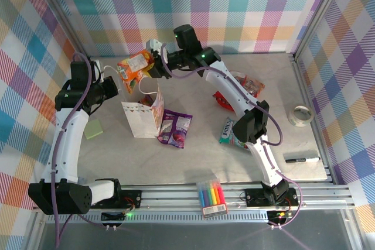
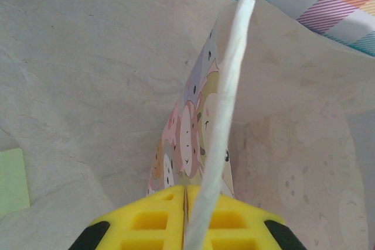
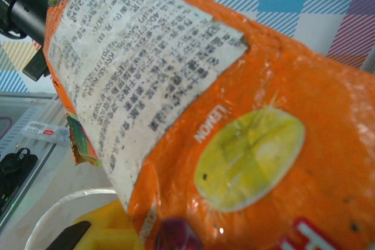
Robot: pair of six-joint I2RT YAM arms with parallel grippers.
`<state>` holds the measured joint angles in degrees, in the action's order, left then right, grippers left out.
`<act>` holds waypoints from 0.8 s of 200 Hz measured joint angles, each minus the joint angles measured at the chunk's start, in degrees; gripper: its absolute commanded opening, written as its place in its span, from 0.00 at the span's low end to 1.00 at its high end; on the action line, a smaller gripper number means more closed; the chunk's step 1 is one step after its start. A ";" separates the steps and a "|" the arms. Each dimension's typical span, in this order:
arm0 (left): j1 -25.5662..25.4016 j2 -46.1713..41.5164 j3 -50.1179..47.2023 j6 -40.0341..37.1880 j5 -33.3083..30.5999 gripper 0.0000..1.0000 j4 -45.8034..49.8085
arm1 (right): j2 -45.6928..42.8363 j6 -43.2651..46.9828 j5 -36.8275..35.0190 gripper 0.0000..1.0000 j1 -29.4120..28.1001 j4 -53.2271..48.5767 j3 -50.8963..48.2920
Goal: Place the snacks into the paper bag
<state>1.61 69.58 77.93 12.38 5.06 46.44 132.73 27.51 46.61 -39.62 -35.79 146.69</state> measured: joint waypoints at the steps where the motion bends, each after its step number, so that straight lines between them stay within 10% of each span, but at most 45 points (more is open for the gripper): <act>1: 0.00 0.00 0.00 0.00 0.00 0.10 0.00 | 0.00 0.07 0.00 0.20 0.00 -0.07 0.00; 160: 0.00 -0.39 0.00 0.00 0.00 0.10 0.00 | -0.02 8.90 -2.64 0.25 -0.59 -5.97 -0.02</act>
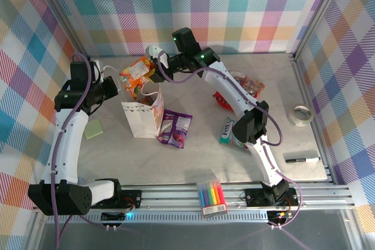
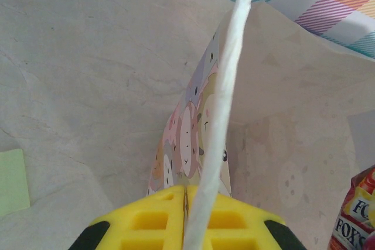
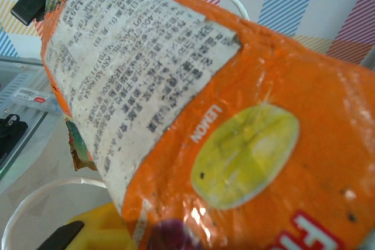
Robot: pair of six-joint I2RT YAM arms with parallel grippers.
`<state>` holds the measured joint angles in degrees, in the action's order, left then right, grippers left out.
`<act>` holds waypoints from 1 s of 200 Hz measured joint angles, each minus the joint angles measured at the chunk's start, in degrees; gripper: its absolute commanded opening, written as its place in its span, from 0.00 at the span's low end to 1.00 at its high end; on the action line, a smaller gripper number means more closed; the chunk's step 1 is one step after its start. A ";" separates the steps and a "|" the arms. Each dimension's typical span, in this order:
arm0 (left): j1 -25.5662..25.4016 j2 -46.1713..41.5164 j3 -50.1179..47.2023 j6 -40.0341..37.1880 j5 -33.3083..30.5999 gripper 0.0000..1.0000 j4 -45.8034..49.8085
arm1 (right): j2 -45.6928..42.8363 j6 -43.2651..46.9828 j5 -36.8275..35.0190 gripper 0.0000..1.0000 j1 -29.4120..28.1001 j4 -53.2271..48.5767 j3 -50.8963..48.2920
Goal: Place the snacks into the paper bag
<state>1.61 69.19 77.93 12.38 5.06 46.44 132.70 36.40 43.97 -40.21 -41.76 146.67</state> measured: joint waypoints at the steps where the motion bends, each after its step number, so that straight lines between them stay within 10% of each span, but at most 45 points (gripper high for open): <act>1: 0.00 0.00 0.00 0.00 0.00 0.10 0.02 | 0.00 0.02 0.00 0.25 -0.02 0.00 0.00; 95: 0.02 -0.02 -0.02 0.00 0.02 0.09 0.02 | -0.17 1.38 -2.45 0.49 -0.61 -0.22 -0.20; 200: 0.00 -0.04 -0.11 -0.02 0.00 0.09 0.00 | -4.98 -4.94 -8.41 0.52 -0.76 1.84 -1.20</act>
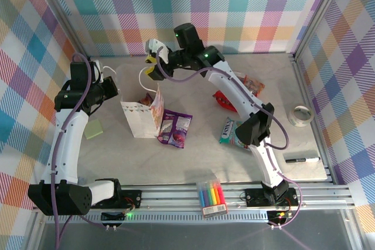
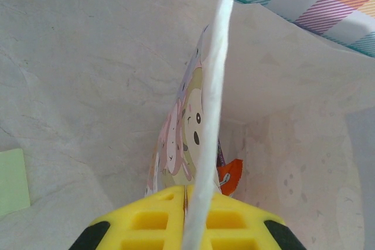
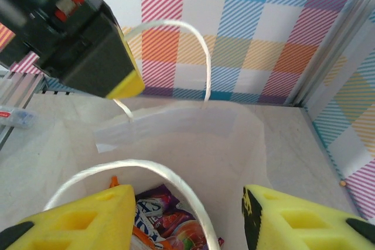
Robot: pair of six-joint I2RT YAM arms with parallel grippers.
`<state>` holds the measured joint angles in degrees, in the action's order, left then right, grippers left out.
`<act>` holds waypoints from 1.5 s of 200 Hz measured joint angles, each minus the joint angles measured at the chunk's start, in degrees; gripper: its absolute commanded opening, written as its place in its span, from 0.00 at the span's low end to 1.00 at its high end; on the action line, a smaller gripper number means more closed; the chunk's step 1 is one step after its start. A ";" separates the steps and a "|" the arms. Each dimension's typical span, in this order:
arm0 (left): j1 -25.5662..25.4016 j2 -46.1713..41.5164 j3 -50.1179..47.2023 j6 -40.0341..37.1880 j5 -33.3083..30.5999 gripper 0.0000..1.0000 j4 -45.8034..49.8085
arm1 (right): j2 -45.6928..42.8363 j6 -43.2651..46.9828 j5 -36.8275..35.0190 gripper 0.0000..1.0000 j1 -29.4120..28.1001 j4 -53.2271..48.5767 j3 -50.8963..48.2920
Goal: Place the snacks into the paper bag
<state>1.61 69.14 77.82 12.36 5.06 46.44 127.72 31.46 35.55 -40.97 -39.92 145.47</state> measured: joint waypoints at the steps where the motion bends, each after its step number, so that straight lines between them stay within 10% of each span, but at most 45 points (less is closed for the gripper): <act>1: 0.02 0.00 0.00 0.00 0.00 0.09 0.00 | -0.17 -0.02 -0.02 0.52 0.00 0.00 -0.07; 200: 0.02 0.00 -0.02 0.00 0.94 0.10 0.00 | -29.03 -9.86 -5.68 0.56 2.05 15.28 -46.86; 300: 0.02 0.00 -0.02 0.04 1.09 0.11 0.00 | -34.69 -30.53 -6.08 0.79 7.41 26.62 -68.89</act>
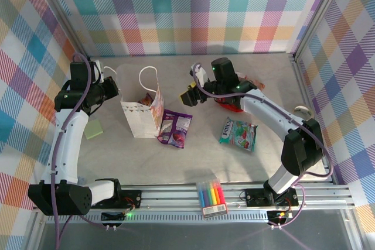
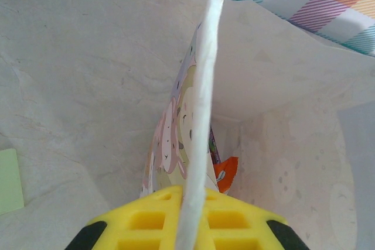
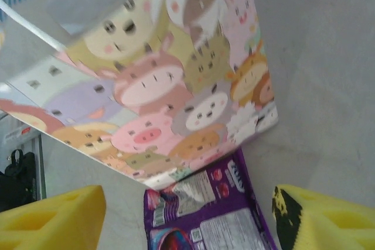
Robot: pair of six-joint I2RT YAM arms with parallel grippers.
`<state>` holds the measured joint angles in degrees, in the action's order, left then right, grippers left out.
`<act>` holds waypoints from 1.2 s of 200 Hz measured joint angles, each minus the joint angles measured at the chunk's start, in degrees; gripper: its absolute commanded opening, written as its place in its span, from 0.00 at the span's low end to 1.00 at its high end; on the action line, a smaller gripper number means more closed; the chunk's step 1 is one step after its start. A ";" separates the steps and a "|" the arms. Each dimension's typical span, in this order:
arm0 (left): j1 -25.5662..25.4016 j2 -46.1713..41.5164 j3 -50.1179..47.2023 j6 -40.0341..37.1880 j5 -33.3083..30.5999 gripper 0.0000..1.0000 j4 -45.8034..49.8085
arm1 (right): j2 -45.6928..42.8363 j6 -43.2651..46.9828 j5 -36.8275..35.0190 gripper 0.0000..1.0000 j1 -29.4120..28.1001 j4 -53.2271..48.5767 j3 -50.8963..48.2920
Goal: Place the snacks into the paper bag
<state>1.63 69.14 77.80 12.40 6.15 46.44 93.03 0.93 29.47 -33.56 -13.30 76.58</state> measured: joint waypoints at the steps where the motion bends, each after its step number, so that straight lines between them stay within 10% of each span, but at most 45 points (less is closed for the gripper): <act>1: 0.00 0.00 0.00 0.00 0.00 0.12 0.00 | 0.00 -0.35 0.09 0.79 0.02 0.15 -0.28; 240: 0.00 -2.47 -1.97 0.42 -0.22 0.15 -0.07 | 0.22 -24.15 3.65 0.86 0.24 0.74 -15.17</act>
<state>1.63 66.67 75.83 12.82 5.93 46.37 93.25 -23.22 33.12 -33.32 -12.56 61.41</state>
